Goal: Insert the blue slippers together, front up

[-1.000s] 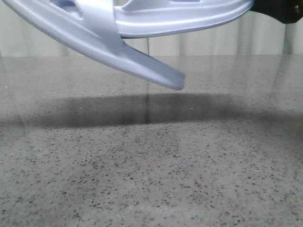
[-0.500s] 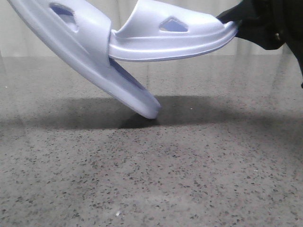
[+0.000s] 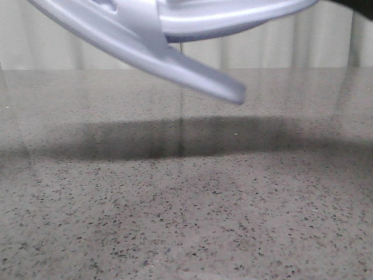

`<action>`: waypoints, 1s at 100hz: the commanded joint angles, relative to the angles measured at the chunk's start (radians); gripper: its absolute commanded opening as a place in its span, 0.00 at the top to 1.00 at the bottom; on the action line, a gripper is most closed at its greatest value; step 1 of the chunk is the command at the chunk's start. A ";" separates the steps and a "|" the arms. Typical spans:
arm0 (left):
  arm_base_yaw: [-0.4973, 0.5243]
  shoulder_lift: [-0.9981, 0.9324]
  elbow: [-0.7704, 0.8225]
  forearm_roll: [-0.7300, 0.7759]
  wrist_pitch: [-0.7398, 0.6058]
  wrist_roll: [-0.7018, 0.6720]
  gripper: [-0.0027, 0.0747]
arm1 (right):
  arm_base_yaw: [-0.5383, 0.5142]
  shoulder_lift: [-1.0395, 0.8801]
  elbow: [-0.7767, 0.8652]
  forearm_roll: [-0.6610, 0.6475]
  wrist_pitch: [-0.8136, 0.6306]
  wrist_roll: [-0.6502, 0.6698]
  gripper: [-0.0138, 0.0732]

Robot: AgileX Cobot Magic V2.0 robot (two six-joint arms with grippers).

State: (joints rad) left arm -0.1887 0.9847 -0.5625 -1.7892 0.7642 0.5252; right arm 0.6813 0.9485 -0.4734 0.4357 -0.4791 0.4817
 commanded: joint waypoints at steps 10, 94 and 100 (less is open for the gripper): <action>-0.036 -0.004 -0.028 -0.072 0.196 -0.022 0.94 | -0.033 -0.114 -0.044 -0.108 -0.006 -0.100 0.48; -0.036 -0.004 -0.028 -0.070 0.116 -0.020 0.94 | -0.294 -0.402 -0.044 -0.089 0.037 -0.334 0.48; -0.036 -0.004 -0.028 -0.064 0.104 -0.016 0.94 | -0.295 -0.402 -0.044 -0.089 0.032 -0.334 0.48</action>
State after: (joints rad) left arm -0.2142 0.9912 -0.5569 -1.7581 0.8413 0.5080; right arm 0.3965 0.5474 -0.4826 0.3579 -0.3682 0.1721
